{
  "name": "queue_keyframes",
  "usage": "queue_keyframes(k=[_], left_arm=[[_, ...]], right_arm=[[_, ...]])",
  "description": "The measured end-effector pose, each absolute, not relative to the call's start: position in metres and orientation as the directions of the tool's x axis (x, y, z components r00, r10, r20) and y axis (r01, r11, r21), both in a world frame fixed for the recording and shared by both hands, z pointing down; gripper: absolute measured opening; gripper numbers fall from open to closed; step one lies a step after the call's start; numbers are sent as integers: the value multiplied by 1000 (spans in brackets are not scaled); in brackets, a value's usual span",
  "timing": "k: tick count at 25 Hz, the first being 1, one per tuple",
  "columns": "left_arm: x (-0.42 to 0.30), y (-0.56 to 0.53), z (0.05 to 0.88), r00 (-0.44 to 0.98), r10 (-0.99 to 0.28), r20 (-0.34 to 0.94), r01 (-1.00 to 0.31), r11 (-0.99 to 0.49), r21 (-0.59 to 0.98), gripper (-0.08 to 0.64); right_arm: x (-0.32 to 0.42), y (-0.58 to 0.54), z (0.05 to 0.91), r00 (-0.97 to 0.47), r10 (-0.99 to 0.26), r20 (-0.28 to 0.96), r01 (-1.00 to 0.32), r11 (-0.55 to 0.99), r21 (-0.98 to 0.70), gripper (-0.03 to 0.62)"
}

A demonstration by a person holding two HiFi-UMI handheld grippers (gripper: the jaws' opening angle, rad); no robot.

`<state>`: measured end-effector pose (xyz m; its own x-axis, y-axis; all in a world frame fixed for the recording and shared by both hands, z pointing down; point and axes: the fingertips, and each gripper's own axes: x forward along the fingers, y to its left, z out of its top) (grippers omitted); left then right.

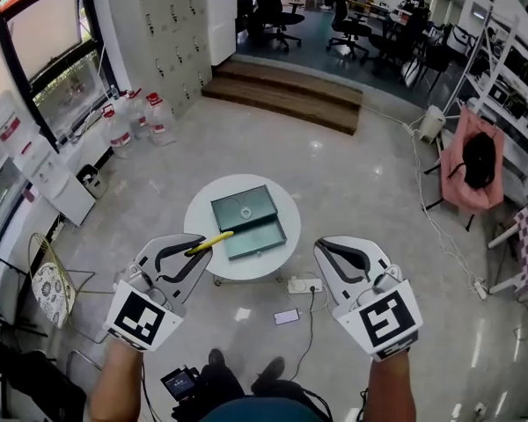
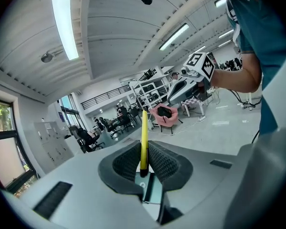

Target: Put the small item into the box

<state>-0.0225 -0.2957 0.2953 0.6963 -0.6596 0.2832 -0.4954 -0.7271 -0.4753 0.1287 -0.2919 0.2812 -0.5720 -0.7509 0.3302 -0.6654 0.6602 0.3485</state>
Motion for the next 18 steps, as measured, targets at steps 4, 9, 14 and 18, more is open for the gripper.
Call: queue_keyframes(k=[4, 9, 14, 18], left_arm=[[-8, -335, 316, 716, -633, 295, -480, -753, -450, 66], [20, -378, 348, 757, -577, 307, -444, -799, -406, 66], [41, -425, 374, 794, -505, 338, -386, -849, -361, 66], [58, -461, 399, 808, -464, 363, -351, -874, -337, 66]], right_arm=[[145, -323, 299, -541, -758, 363, -687, 648, 329, 38], [172, -349, 318, -485, -787, 383, -722, 607, 333, 38], [185, -381, 334, -423, -798, 430, -754, 573, 322, 38], [195, -411, 354, -397, -800, 450, -776, 554, 301, 38]])
